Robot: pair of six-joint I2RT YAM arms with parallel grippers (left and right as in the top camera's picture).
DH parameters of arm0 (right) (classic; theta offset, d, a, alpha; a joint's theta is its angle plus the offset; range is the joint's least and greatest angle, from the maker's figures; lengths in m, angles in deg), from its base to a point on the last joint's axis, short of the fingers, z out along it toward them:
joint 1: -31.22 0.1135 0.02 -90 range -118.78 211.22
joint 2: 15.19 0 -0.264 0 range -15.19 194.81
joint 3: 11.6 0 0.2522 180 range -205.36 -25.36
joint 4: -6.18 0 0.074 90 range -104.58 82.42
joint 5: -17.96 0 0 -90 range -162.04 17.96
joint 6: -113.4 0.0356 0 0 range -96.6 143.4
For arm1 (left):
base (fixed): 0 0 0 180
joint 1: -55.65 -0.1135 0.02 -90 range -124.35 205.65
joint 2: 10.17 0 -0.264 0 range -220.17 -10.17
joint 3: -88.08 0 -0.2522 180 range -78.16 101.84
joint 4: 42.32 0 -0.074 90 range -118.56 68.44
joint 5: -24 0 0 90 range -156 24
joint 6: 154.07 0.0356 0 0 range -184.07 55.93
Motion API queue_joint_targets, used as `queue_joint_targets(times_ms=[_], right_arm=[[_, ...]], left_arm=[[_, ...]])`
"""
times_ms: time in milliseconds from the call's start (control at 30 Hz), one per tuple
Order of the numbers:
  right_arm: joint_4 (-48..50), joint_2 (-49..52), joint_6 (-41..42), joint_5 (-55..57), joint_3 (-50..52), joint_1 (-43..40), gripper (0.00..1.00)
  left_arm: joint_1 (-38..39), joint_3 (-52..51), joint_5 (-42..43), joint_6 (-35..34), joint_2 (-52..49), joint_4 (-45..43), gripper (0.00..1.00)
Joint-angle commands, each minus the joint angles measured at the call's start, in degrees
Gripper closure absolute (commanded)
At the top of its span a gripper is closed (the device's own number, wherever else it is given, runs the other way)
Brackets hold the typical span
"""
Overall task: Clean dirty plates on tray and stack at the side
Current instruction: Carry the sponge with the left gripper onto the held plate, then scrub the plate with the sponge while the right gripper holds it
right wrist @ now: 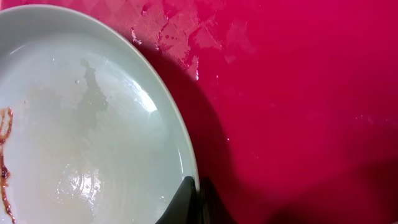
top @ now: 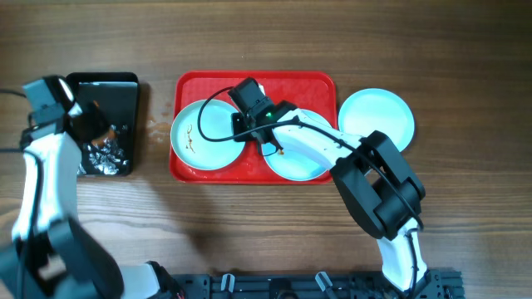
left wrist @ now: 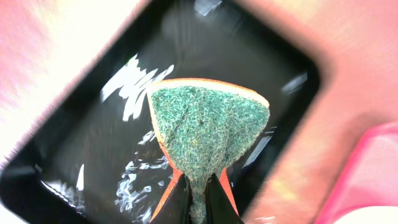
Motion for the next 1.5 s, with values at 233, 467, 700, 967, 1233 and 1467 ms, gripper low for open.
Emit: queue_joint_targets(times_ms=[233, 467, 700, 967, 1233, 1467], right_arm=[[-0.2, 2.1, -0.6, -0.1, 0.2, 0.0, 0.96], [-2.6, 0.8, -0.7, 3.3, -0.4, -0.1, 0.96], [-7.5, 0.8, -2.2, 11.5, -0.6, -0.1, 0.96], [-7.9, 0.8, -2.2, 13.4, -0.6, -0.1, 0.96], [-7.8, 0.8, -2.1, 13.4, -0.6, -0.1, 0.96], [-7.8, 0.8, -2.1, 13.4, -0.6, -0.1, 0.96]], left_arm=[[1.7, 1.8, 19.6, 0.0, 5.7, 4.9, 0.96], [8.3, 1.8, 27.5, 0.1, 5.6, 10.4, 0.96], [17.9, 1.8, 27.4, 0.0, 2.7, 9.8, 0.96], [26.2, 1.8, 27.5, -5.0, -9.1, 4.6, 0.96], [32.1, 1.8, 27.2, -6.5, -18.8, -0.3, 0.96], [31.8, 1.8, 1.3, -6.5, -19.4, 5.7, 0.96]])
